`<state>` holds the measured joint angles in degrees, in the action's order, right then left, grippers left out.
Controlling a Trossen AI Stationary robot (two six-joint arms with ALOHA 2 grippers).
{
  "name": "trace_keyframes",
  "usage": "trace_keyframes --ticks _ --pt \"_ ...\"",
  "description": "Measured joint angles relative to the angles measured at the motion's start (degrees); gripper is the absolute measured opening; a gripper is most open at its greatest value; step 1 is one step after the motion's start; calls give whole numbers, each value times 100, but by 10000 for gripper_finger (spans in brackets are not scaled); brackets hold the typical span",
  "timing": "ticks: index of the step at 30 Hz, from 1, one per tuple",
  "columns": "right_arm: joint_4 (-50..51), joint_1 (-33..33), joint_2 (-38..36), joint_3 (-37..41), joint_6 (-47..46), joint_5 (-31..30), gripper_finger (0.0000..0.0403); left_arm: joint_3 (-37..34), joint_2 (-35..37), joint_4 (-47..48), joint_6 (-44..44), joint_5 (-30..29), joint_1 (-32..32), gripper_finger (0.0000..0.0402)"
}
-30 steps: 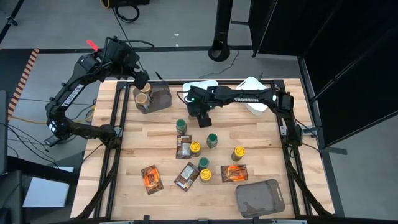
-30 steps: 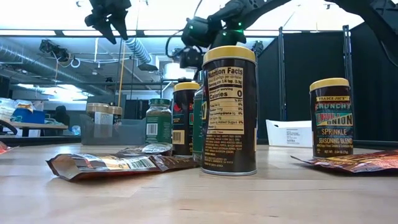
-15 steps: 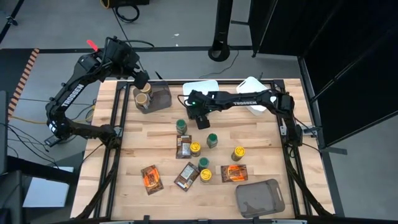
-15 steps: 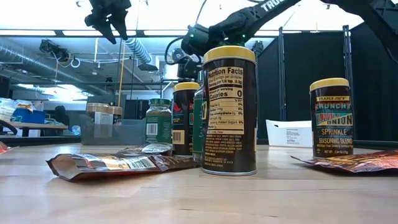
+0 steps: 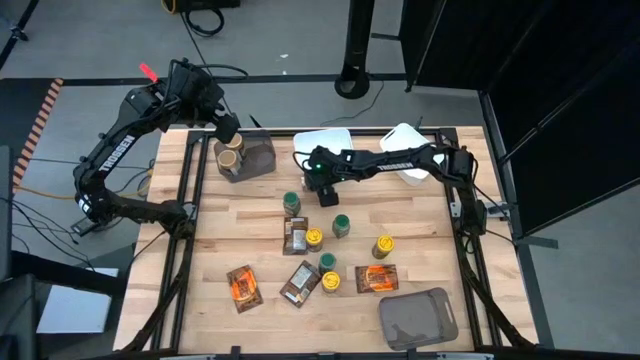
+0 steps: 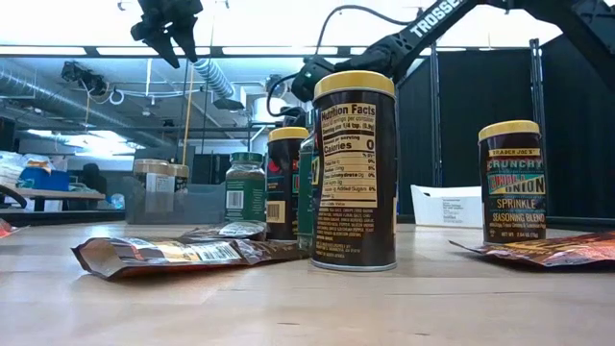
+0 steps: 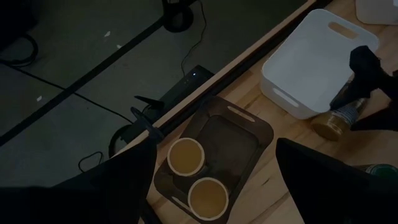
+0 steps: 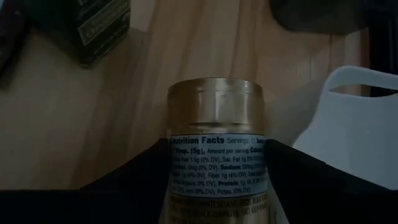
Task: Sort spices by type
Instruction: Put the gold seasoning bottle into the top black bin
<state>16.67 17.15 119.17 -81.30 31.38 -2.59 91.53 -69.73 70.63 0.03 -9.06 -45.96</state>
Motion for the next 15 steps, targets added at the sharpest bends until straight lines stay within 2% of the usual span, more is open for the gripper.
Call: trace_keyframes --ticks 8,15 --pt "32 54 125 -29 -60 -11 260 0 0 -1 0 0 -1 337" --pt "578 48 110 -43 -334 -94 259 0 0 -3 11 0 0 337"
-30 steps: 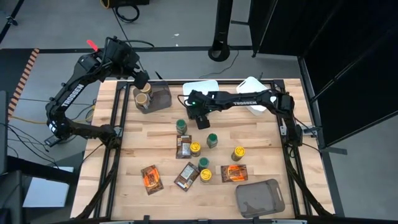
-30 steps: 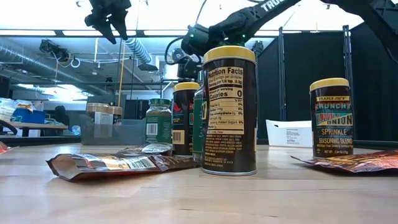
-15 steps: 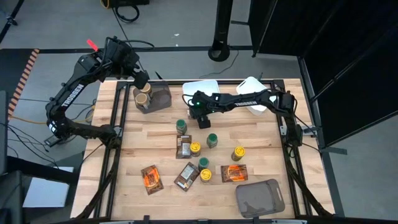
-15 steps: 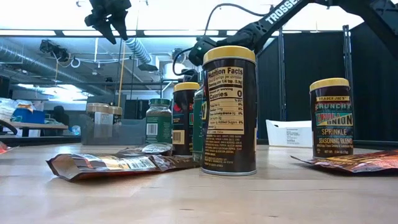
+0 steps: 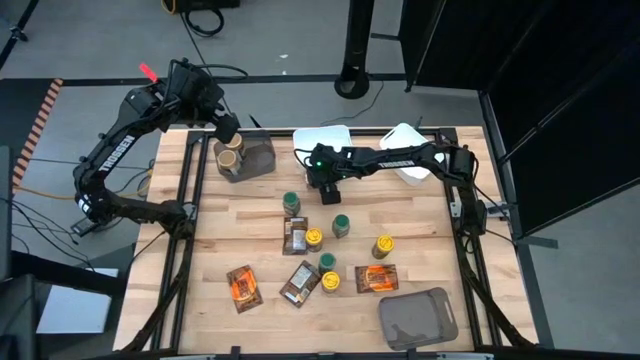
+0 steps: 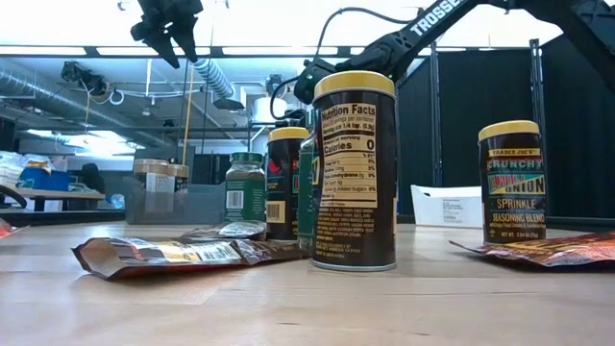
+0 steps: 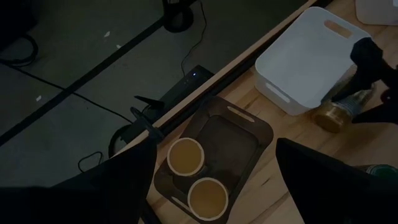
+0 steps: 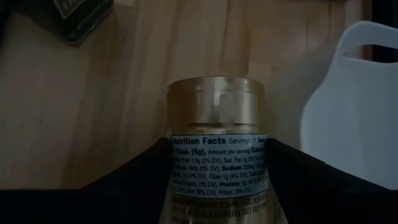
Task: Sort spices by type
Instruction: Put the gold seasoning bottle into the top black bin
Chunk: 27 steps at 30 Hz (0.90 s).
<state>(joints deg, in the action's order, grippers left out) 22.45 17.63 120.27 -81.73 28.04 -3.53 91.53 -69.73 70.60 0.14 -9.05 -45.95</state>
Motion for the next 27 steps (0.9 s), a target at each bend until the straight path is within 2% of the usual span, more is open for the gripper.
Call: trace_keyframes --ticks 10,16,23,27 --pt "774 -165 -52 -28 -757 -132 265 0 0 4 7 2 -2 337" --pt "1943 -441 -131 -49 -1278 -106 270 0 0 11 8 2 0 337" --pt "2092 -398 -57 0 -1374 164 310 0 0 44 7 3 0 337" --pt "2200 -289 47 79 -1511 397 310 -4 -2 127 9 4 -2 337"
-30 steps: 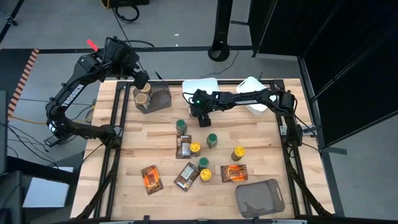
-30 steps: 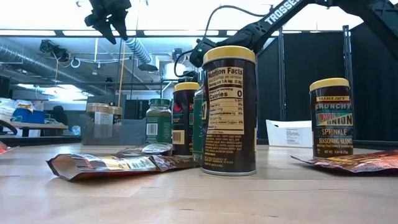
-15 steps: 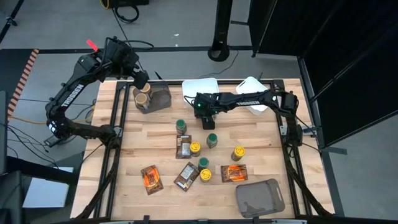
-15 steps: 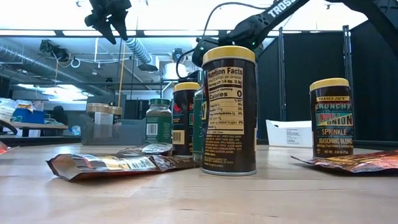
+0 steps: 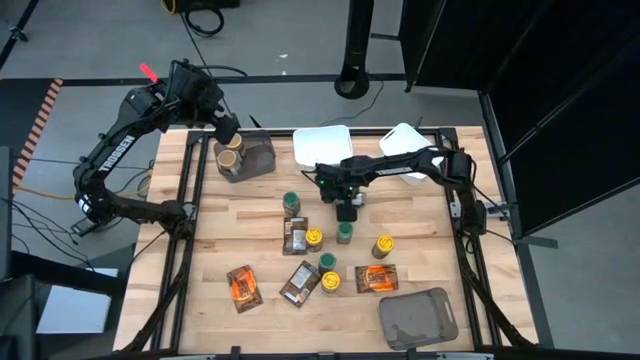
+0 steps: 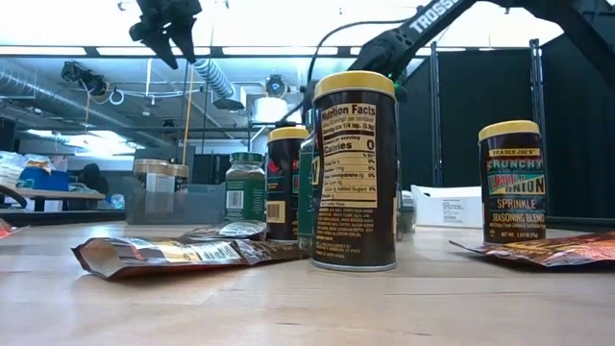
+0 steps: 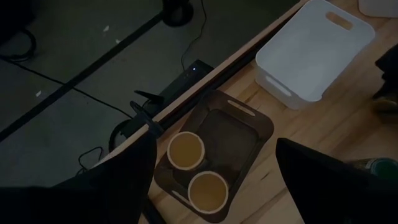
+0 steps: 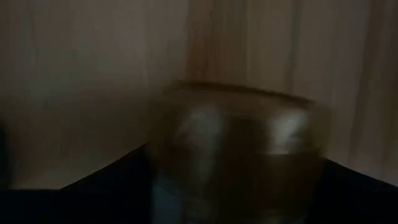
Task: Sort spices by type
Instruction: Put the gold seasoning bottle into the top black bin
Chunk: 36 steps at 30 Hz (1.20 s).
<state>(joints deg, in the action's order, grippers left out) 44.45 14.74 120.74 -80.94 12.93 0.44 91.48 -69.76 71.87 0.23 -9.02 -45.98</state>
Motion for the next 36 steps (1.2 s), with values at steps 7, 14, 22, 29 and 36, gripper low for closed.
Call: trace_keyframes --ticks 7,14,22,29,36 --pt "-77 13 -14 54 91 -244 282 0 0 57 -78 0 2 337" --pt "-95 -99 -74 55 15 -483 282 0 1 55 -111 0 0 337" --pt "-478 62 -621 84 -449 -848 282 0 0 49 -125 0 0 337" --pt "-1346 154 -1044 80 -1242 -723 282 0 2 40 -177 33 2 337" --pt "-3713 -13 -1203 58 -2097 -755 282 0 2 64 -181 35 1 337"
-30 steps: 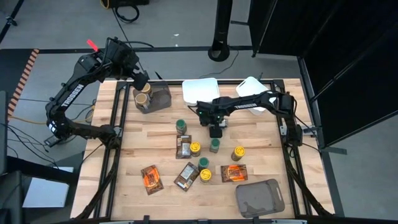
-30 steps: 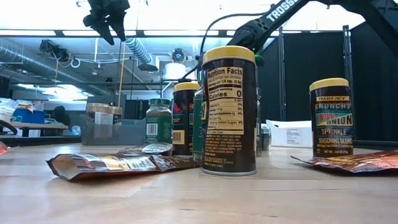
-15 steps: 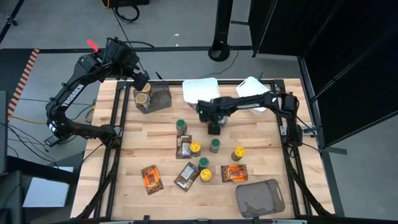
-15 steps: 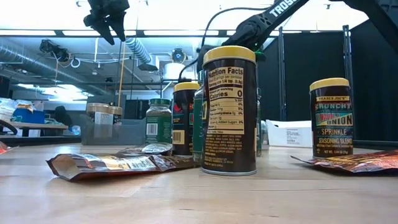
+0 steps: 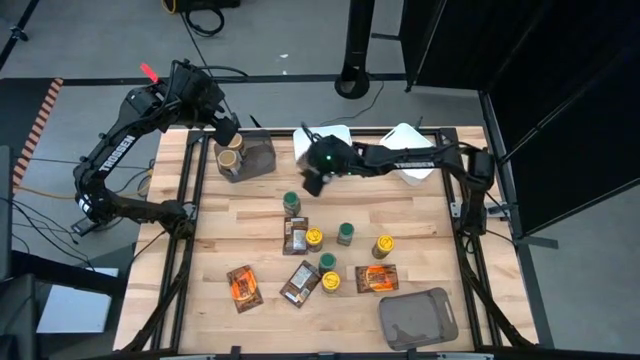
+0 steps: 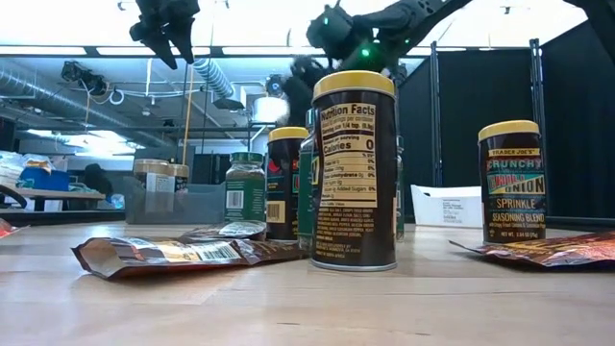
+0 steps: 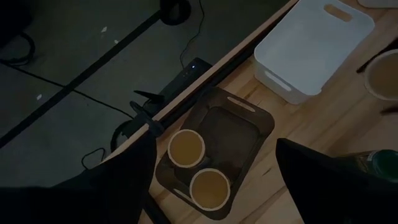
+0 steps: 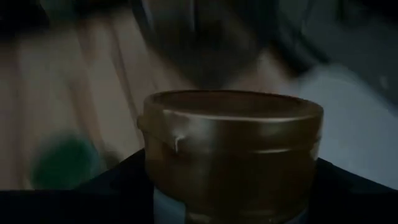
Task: Sort spices by type
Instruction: Put the gold seasoning bottle into the top black bin
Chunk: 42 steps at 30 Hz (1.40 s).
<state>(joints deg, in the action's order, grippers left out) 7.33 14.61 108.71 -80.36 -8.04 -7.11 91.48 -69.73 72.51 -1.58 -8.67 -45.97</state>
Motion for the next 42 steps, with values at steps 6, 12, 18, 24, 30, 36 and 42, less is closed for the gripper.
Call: trace_keyframes --ticks 6,12,18,24,30,36,42 --pt "-1529 -191 624 -327 -187 -100 282 0 0 13 2 -34 -1 337" --pt "-1502 -275 1705 -1961 519 -328 282 0 2 22 -142 -90 -1 337" --pt "-1340 -238 3005 -3707 820 -730 282 0 4 22 -273 -111 1 337" --pt "-1660 -245 4145 -5283 1375 -932 282 0 4 -98 -273 -116 1 337" --pt "-2632 -263 4431 -5091 1636 -1913 282 2 4 -96 -273 -195 -1 337" --pt "-2759 -35 4408 -5024 1387 -2038 282 2 4 -102 -273 -216 1 337" --pt "-2973 91 4537 -5031 775 -1991 282 2 4 -124 -271 -223 -1 337"
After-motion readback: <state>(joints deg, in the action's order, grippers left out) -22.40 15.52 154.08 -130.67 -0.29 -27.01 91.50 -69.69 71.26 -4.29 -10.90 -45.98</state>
